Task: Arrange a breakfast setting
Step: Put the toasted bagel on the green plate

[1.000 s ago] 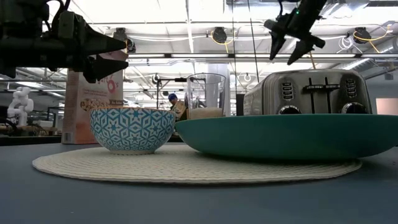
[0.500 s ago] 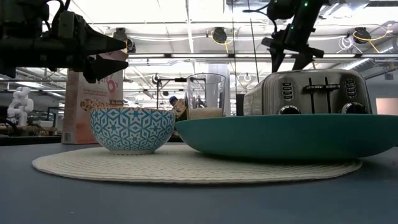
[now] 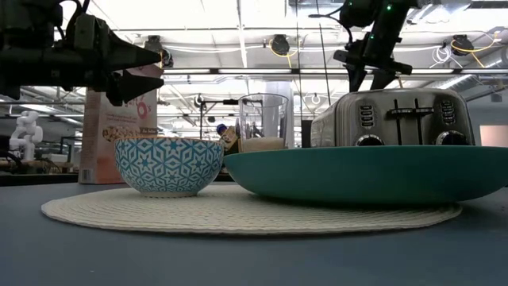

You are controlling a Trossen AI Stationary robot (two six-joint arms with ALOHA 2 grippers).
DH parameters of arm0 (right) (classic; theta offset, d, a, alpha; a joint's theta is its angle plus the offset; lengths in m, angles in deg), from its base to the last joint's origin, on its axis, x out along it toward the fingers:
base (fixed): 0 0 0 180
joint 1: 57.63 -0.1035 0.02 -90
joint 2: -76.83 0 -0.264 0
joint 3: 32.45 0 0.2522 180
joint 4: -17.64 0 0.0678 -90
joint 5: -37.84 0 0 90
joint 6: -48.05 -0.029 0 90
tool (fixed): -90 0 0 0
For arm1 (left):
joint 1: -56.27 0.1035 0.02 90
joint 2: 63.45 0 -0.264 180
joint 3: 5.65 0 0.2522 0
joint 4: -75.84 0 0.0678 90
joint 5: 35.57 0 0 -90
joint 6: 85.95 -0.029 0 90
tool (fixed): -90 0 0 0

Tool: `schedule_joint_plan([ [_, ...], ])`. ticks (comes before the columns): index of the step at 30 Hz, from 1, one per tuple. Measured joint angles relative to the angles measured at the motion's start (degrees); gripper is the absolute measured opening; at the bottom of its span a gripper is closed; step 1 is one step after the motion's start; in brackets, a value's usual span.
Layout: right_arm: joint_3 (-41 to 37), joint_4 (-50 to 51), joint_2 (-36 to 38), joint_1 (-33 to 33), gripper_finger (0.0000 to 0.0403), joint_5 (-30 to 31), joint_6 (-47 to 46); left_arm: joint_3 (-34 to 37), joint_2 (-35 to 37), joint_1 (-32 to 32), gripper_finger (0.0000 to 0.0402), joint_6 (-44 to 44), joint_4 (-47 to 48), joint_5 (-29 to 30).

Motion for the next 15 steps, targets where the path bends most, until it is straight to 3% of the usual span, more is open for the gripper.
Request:
schedule_joint_plan([
  [15,0.09,-1.4,-3.61,-0.08,0.0189,1.34,0.33,0.0,-0.02,0.02,0.039,0.15,0.02,0.0],
])
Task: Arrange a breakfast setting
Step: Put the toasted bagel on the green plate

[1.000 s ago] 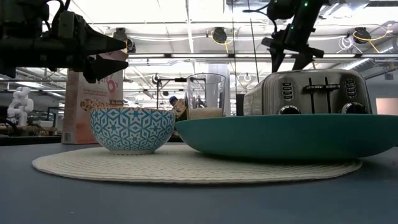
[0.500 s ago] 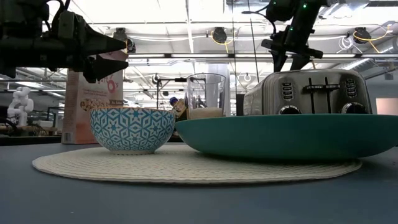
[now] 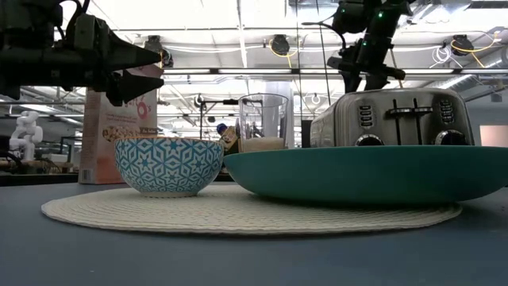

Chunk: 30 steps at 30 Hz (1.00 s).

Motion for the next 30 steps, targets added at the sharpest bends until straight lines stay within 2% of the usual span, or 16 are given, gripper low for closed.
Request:
schedule_joint_plan([
  [13,-0.07,-0.48,0.04,0.0,0.0145,0.26,0.07,0.0,0.0,0.0,0.039,-0.11,0.0,0.0],
  [23,-0.33,-0.38,3.03,0.18,0.0133,1.99,0.46,0.0,0.0,0.0,0.039,-0.09,0.02,0.02],
  [30,-0.31,-0.19,3.26,0.3,0.009,1.7,0.43,0.0,0.0,0.0,0.039,0.1,0.02,0.02],
])
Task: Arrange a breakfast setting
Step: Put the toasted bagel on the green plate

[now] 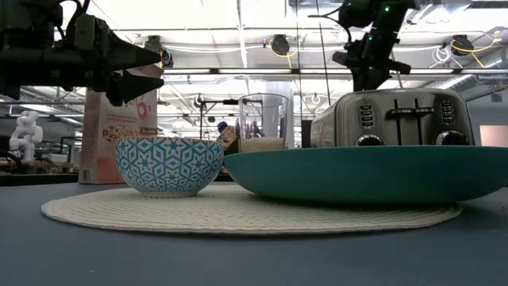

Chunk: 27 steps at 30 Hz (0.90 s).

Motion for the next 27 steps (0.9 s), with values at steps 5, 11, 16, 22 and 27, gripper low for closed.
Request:
schedule_joint_plan([
  [5,0.07,-0.02,0.0,0.0,0.0068,-0.02,0.25,0.0,0.0,0.0,0.039,0.1,0.0,0.0],
  [11,0.09,-0.08,0.0,0.0,0.0078,-0.02,1.52,0.0,0.0,0.0,0.039,0.1,0.0,0.0],
  [16,0.09,-0.17,0.0,0.11,0.0097,-0.19,1.78,0.0,0.0,0.0,0.039,0.08,0.0,-0.01],
  [22,0.09,-0.2,0.0,0.11,0.0134,-0.17,2.74,0.0,0.0,0.0,0.039,0.05,0.0,0.0],
  [27,0.13,-0.2,-0.89,0.13,0.0157,-0.13,2.89,0.0,0.0,0.0,0.039,0.03,0.0,0.0],
])
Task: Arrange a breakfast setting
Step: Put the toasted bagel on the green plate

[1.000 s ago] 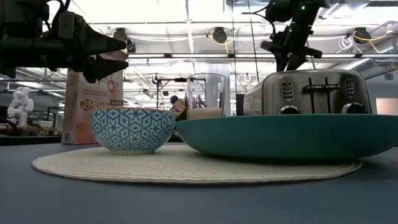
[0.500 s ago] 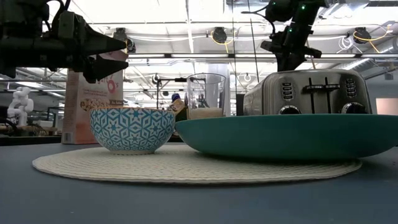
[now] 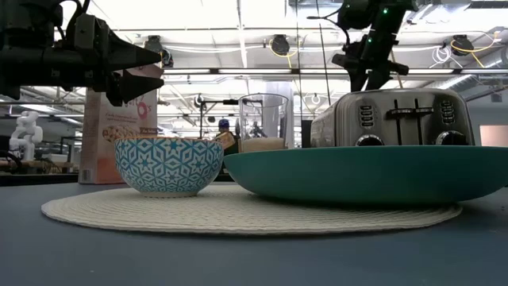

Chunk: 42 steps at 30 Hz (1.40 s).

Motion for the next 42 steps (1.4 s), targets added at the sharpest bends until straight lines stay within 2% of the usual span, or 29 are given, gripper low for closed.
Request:
schedule_joint_plan([
  [9,0.22,-0.85,-1.58,0.0,0.0156,0.22,1.62,0.0,0.0,-0.02,0.039,0.0,0.01,0.0],
  [27,0.04,-0.42,-1.25,0.76,0.0074,0.2,1.87,0.0,0.0,-0.02,0.039,-0.02,0.04,0.0],
  [42,-0.04,-0.73,4.08,0.76,0.0068,0.02,3.1,0.0,0.0,-0.02,0.039,0.04,0.04,0.0],
])
